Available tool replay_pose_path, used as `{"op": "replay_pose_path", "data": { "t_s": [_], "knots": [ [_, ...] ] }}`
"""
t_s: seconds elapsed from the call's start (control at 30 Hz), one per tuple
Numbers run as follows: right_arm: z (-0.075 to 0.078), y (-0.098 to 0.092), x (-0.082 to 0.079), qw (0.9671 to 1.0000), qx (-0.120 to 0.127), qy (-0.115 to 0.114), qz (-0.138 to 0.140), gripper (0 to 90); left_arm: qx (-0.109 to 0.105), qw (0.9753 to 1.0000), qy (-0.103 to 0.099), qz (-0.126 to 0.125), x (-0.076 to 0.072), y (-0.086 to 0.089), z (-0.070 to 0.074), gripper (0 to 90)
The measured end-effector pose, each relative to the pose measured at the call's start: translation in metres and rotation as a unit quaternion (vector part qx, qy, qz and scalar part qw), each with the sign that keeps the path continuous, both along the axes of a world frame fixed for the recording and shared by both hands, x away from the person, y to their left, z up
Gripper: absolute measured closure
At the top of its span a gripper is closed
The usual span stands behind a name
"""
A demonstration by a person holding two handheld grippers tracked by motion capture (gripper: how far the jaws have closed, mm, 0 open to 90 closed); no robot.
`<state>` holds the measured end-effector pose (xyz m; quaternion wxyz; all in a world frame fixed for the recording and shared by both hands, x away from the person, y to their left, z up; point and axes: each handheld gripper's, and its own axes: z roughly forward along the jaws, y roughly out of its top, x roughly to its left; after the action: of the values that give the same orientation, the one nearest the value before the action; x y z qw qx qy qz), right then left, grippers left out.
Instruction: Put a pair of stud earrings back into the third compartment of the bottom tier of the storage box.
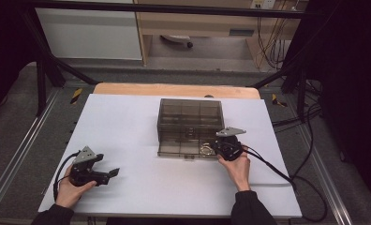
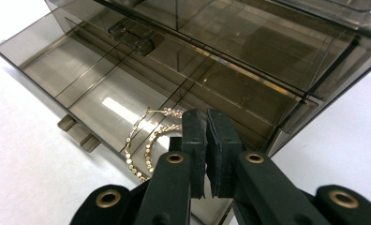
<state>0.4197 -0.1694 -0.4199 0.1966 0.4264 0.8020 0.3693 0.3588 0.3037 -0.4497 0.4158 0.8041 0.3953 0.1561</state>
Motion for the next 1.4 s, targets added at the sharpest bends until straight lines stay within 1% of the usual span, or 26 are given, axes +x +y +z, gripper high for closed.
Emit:
{"op": "replay_pose_path", "data": {
  "t_s": [0.1,0.27,0.63,0.8,0.9,0.97,1.0,1.03,1.13,1.23,1.27,1.33,1.4],
  "knots": [
    [-0.003,-0.001,0.002,1.0000,0.001,-0.002,-0.004,87.1,0.002,1.0000,0.000,-0.001,0.000,0.000,0.000,7.6],
    [-0.007,-0.005,0.004,0.9999,0.001,0.002,-0.012,87.1,0.002,1.0000,0.001,-0.001,0.000,0.000,0.000,7.6],
    [-0.019,0.000,0.006,0.9998,-0.018,0.010,-0.005,86.9,0.000,1.0000,0.000,-0.001,0.000,0.000,0.000,7.6],
    [-0.020,0.001,0.005,0.9998,-0.016,0.009,-0.005,86.4,0.002,1.0000,0.000,-0.002,0.000,0.000,0.000,7.6],
    [-0.019,0.000,0.005,0.9999,-0.012,0.007,-0.006,83.9,0.002,1.0000,0.001,-0.003,0.000,0.000,0.000,7.6],
    [-0.017,-0.001,0.004,1.0000,-0.008,0.002,-0.005,81.7,0.003,1.0000,0.001,-0.003,0.000,0.000,0.000,7.6],
    [-0.013,-0.002,0.002,1.0000,0.002,-0.002,-0.003,79.2,0.003,1.0000,0.001,-0.003,0.000,0.000,0.000,7.6],
    [-0.013,-0.002,0.002,1.0000,0.002,-0.002,-0.003,79.2,0.003,1.0000,0.001,-0.003,0.000,-0.001,0.000,7.6],
    [-0.006,-0.005,-0.002,0.9998,0.019,-0.008,-0.004,72.8,0.002,1.0000,0.001,-0.004,0.000,-0.001,0.000,7.6],
    [0.002,-0.009,-0.008,0.9994,0.031,-0.015,-0.004,62.9,0.003,1.0000,0.001,-0.004,0.000,-0.001,0.000,7.6],
    [0.004,-0.011,-0.010,0.9993,0.031,-0.020,-0.004,58.9,0.003,1.0000,0.001,-0.004,0.000,-0.001,0.000,7.6],
    [0.007,-0.014,-0.013,0.9993,0.031,-0.022,-0.003,49.3,0.002,1.0000,0.001,-0.003,0.000,-0.001,0.000,7.6],
    [0.009,-0.017,-0.017,0.9990,0.033,-0.029,-0.002,43.3,0.003,1.0000,0.001,-0.003,-0.001,-0.001,0.000,7.6]
  ]
}}
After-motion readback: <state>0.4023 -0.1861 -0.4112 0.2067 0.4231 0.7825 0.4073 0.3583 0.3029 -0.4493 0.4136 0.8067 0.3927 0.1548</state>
